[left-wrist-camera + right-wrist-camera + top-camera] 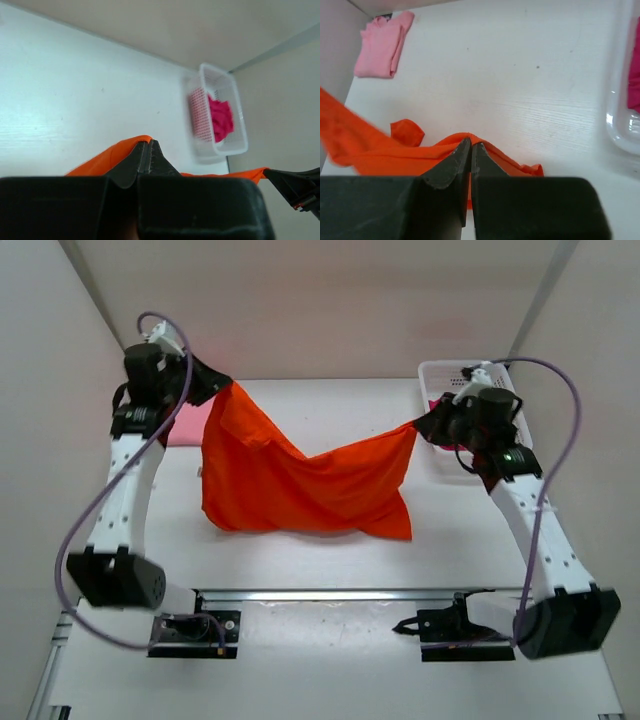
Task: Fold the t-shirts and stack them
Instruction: Flatten out the tshirt
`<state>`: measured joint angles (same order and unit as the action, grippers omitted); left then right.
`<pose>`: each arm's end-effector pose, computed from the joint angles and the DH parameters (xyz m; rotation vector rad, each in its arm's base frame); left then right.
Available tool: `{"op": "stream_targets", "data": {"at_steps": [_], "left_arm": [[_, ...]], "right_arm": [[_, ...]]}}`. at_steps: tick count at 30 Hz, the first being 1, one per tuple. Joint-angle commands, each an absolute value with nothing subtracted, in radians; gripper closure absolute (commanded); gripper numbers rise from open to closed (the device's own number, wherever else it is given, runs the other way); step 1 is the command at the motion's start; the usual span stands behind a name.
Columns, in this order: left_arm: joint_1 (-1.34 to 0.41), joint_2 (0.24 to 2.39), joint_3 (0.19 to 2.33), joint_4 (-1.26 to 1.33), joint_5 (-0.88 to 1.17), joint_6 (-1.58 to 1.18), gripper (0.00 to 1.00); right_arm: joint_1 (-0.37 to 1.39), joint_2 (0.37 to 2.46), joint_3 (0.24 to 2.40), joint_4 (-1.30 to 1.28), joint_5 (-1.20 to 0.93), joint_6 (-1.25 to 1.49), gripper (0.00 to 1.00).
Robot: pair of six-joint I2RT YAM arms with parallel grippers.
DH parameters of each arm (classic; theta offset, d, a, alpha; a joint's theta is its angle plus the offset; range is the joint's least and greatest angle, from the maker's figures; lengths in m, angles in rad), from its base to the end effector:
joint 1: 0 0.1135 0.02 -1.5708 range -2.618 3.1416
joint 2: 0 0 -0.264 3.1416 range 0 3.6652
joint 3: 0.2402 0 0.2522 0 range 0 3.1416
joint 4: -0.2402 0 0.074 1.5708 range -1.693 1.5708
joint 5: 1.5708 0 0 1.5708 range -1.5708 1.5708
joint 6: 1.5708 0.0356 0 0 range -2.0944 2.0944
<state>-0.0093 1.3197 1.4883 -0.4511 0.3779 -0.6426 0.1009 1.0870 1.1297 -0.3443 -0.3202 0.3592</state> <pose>0.2885 -0.0158 0.4396 -0.3307 1.8811 -0.7972 0.2399 0.0356 0.3856 0.0206 1.9025 0.6142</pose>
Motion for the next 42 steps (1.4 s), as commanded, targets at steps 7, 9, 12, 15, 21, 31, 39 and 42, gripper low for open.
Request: {"op": "stream_targets", "data": {"at_steps": [7,9,12,15,21,31,39,42], "left_arm": [[0.052,1.565,2.086,-0.549,0.462,-0.658,1.00],[0.100,1.531,2.051,-0.491,0.532,-0.704,1.00],[0.132,1.445,1.927,-0.446,0.569,-0.715,1.00],[0.103,1.350,1.745,-0.425,0.562,-0.677,1.00],[0.019,1.141,1.162,-0.341,0.500,-0.618,1.00],[0.032,0.832,0.749,-0.494,0.396,-0.476,1.00],[-0.006,0.775,1.049,-0.460,0.414,-0.563,1.00],[0.031,0.827,1.213,-0.505,0.445,-0.563,1.00]], "right_arm": [[0.126,1.296,1.632,-0.431,-0.271,0.267,1.00],[0.097,1.305,1.693,-0.475,-0.278,0.256,1.00],[0.065,1.290,1.662,-0.477,-0.311,0.250,1.00],[0.040,1.253,1.538,-0.457,-0.334,0.250,1.00],[0.029,1.181,1.159,-0.388,-0.376,0.279,1.00],[0.040,0.893,0.729,-0.434,-0.393,0.328,1.00],[-0.029,0.752,0.970,-0.552,-0.365,0.308,0.99],[-0.066,0.782,1.087,-0.589,-0.423,0.293,1.00]]}}
